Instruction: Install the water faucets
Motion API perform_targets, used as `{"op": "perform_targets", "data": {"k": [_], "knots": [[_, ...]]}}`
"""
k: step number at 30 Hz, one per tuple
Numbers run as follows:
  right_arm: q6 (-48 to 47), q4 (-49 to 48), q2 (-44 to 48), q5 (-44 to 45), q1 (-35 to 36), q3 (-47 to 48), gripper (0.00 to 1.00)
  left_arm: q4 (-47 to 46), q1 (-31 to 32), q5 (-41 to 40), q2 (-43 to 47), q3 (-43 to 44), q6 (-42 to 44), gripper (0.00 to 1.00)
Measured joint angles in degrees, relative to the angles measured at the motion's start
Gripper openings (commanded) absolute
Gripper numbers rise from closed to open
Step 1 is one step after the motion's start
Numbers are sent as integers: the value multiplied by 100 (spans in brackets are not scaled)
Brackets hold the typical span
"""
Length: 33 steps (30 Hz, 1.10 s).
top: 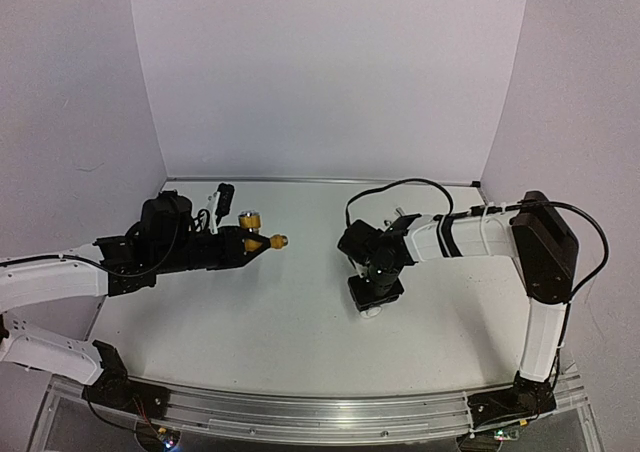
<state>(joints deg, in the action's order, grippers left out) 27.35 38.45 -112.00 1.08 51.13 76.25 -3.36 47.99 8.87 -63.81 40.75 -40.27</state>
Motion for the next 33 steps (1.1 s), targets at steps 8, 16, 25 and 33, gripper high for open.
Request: {"op": "perform_targets", "data": {"k": [8, 16, 25, 33], "knots": [[-105, 1, -30, 5, 0, 0, 32, 11, 0, 43, -8, 0, -2, 0], [-373, -425, 151, -92, 0, -252, 0, 31, 0, 89, -27, 2, -38, 0], [-952, -2616, 2327, -877, 0, -1716, 0, -763, -7, 804, -7, 2, -510, 0], [-1688, -4757, 3765, -2185, -216, -2105, 0, -2354, -7, 1743, -16, 2, -1093, 0]]}}
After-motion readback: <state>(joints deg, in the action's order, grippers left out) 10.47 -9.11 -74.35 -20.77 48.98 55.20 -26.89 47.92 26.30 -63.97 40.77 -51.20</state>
